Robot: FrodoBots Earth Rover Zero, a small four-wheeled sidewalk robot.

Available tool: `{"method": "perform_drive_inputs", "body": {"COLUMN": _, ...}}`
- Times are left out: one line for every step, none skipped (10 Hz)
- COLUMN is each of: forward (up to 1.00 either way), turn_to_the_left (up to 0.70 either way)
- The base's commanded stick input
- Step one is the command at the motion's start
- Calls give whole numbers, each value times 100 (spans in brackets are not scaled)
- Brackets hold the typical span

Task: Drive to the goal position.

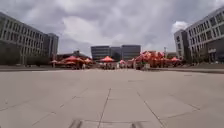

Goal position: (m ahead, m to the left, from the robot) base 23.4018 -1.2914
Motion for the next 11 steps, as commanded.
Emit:
{"method": "perform_drive_inputs", "body": {"forward": 85, "turn_to_the_left": -2}}
{"method": "perform_drive_inputs", "body": {"forward": 85, "turn_to_the_left": -2}}
{"method": "perform_drive_inputs", "body": {"forward": 85, "turn_to_the_left": -2}}
{"method": "perform_drive_inputs", "body": {"forward": 85, "turn_to_the_left": -2}}
{"method": "perform_drive_inputs", "body": {"forward": 85, "turn_to_the_left": -2}}
{"method": "perform_drive_inputs", "body": {"forward": 85, "turn_to_the_left": -2}}
{"method": "perform_drive_inputs", "body": {"forward": 85, "turn_to_the_left": -2}}
{"method": "perform_drive_inputs", "body": {"forward": 85, "turn_to_the_left": -2}}
{"method": "perform_drive_inputs", "body": {"forward": 85, "turn_to_the_left": -2}}
{"method": "perform_drive_inputs", "body": {"forward": 85, "turn_to_the_left": -2}}
{"method": "perform_drive_inputs", "body": {"forward": 85, "turn_to_the_left": -2}}
